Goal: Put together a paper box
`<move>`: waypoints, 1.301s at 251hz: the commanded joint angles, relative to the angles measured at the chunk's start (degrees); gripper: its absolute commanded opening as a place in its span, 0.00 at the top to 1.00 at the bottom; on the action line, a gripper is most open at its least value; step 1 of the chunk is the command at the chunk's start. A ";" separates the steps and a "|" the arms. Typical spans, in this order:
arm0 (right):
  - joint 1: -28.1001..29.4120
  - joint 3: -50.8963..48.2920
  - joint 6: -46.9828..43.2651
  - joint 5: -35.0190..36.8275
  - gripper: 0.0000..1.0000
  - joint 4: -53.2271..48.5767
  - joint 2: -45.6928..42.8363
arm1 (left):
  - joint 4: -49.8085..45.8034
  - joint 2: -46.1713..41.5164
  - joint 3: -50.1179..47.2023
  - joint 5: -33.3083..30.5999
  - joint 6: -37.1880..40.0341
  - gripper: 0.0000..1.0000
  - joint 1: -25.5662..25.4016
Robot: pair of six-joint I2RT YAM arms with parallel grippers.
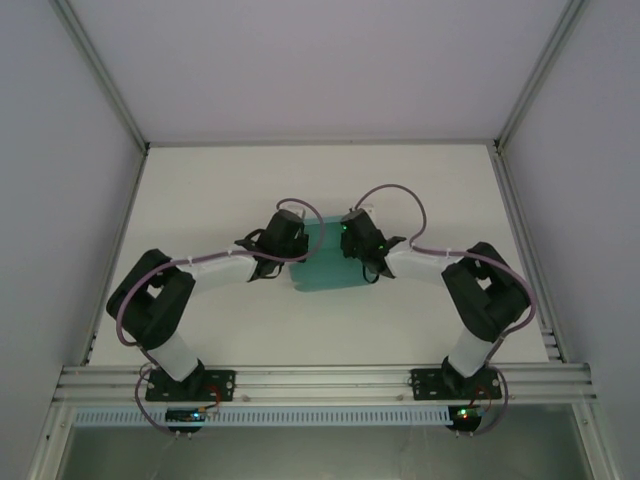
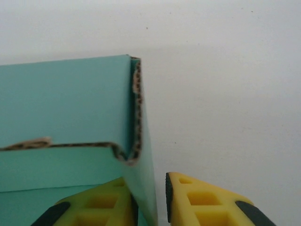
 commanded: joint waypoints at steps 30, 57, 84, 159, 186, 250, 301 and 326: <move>-4.35 -1.42 -2.47 -8.04 0.68 5.26 -0.67 | -1.78 0.18 1.00 3.49 1.73 1.00 -0.58; -5.00 -1.31 -2.87 -9.99 0.65 6.24 0.25 | -1.79 0.73 1.11 3.90 1.88 1.00 -0.53; -5.29 -1.43 -2.96 -10.85 0.77 7.08 0.48 | -2.58 1.06 1.54 3.40 1.92 1.00 -0.58; -3.42 1.75 -2.04 8.46 0.95 -1.89 1.82 | -6.02 1.01 3.44 -2.05 -0.10 1.00 -1.08; -1.35 4.58 4.86 21.07 0.94 -14.15 2.39 | -10.34 2.23 5.74 -7.58 -1.65 1.00 -1.06; -2.02 4.44 11.53 33.42 0.92 -20.31 3.78 | -19.88 4.13 8.38 -22.16 -12.53 1.00 -0.75; -3.97 3.16 15.60 35.44 0.88 -21.57 3.56 | -19.67 3.24 7.08 -21.13 -15.13 1.00 0.04; -4.89 2.16 15.14 33.15 0.86 -19.55 3.49 | -18.10 3.03 6.73 -18.74 -13.36 1.00 0.08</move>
